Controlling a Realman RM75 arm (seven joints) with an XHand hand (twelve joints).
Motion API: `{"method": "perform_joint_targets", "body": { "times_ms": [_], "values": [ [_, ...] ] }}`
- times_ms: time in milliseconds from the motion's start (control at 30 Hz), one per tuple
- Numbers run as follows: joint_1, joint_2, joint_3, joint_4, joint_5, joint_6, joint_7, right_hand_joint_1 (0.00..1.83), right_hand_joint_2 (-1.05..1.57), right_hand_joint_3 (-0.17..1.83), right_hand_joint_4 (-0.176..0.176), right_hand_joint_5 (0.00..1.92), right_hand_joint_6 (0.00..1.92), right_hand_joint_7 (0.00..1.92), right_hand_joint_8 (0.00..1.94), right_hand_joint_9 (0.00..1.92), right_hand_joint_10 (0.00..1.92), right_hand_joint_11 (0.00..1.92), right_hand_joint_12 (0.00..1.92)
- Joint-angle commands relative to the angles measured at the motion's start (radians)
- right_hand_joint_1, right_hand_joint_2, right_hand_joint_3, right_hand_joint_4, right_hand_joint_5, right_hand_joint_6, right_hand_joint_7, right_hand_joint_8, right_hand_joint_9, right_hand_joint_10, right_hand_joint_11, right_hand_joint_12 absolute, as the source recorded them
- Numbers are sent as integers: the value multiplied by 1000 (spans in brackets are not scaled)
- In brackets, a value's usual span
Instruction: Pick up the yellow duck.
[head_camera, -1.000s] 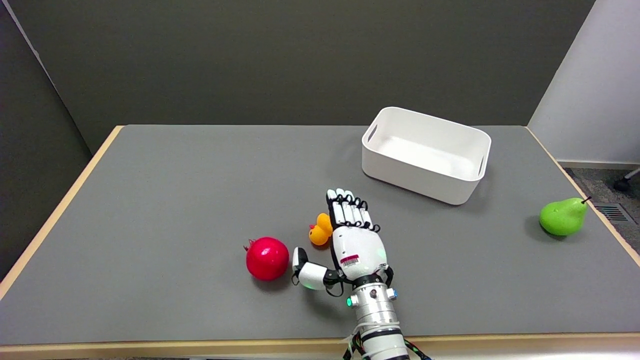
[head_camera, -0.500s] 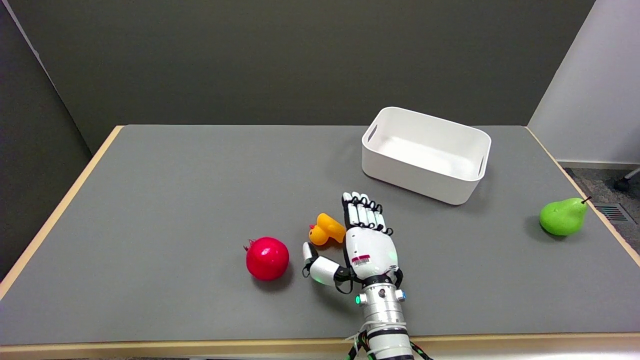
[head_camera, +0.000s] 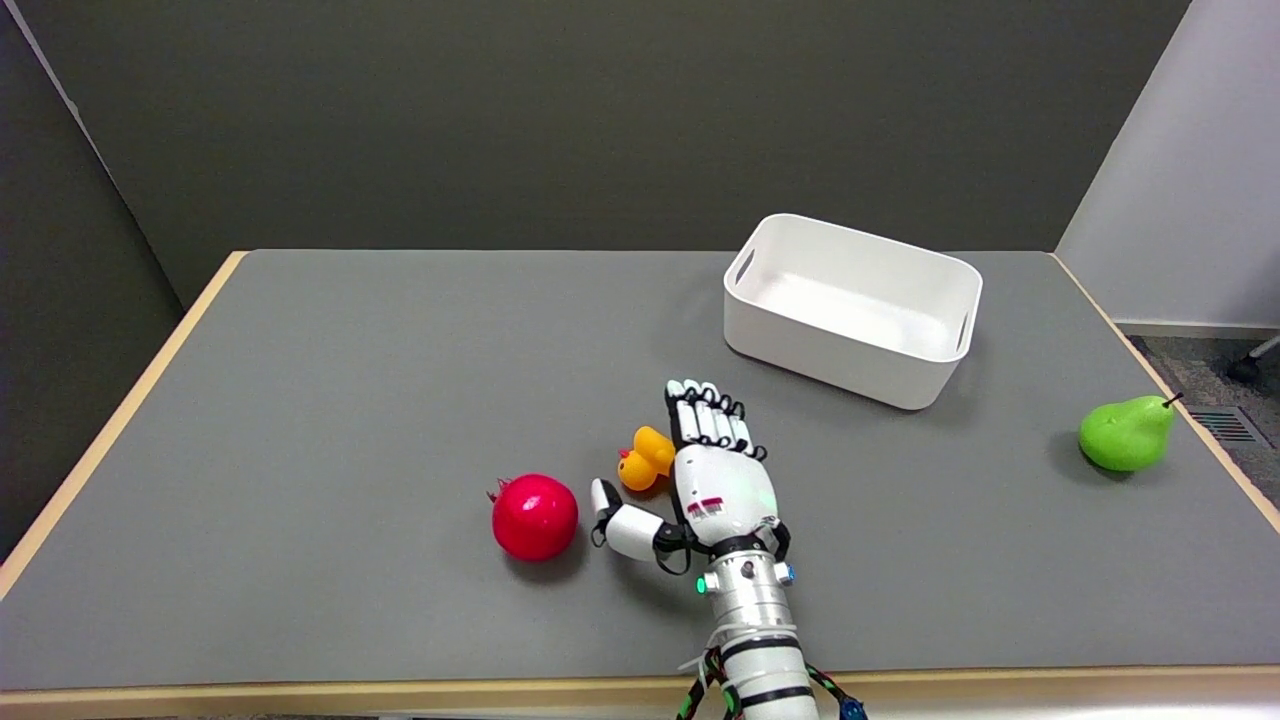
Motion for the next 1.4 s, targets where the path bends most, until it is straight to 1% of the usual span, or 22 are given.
{"method": "perform_joint_targets", "body": {
  "times_ms": [33, 267, 300, 367, 433, 733, 1133, 1200, 1233, 1300, 1400],
  "values": [
    [49, 0, -9, -1, -38, -54, -3, 477, 633, 864, -176, -1, -1, 43, 500, -1, 5, -1, 415],
    [35, 0, -14, -12, -28, -26, 4, 491, 644, 881, -176, -1, -1, 59, 536, -1, 67, -1, 445],
    [32, 0, -14, -17, -24, -23, 4, 494, 654, 857, -176, -1, -1, 64, 531, -1, 82, -1, 447],
    [31, 0, -14, -24, -18, -19, 4, 493, 734, 686, -176, -1, -1, 97, 469, -1, 125, -1, 450],
    [32, 0, -12, -34, -6, -19, 4, 484, 642, 872, -176, -1, -1, 73, 546, -1, 112, -1, 445],
    [50, -1, 0, -58, 31, -41, 5, 500, 644, 873, -176, -1, -1, 64, 565, -1, 136, -1, 434],
    [115, 0, 3, -102, 80, -85, 8, 509, 654, 884, -176, -1, -1, 63, 578, -1, 117, -1, 406],
    [117, 0, 3, -104, 81, -83, 8, 503, 706, 780, -176, -1, -1, 69, 543, -1, 168, -1, 407],
    [117, 0, 3, -104, 81, -78, 8, 504, 699, 788, -176, -1, -1, 66, 545, -1, 164, -1, 407],
    [112, 0, 5, -101, 81, -71, 8, 514, 644, 877, -176, -1, -1, 56, 576, -1, 125, -1, 407],
    [98, 0, 5, -100, 75, -50, 8, 524, 638, 872, -176, -1, -1, 54, 576, -1, 133, -1, 406]
  ]
}}
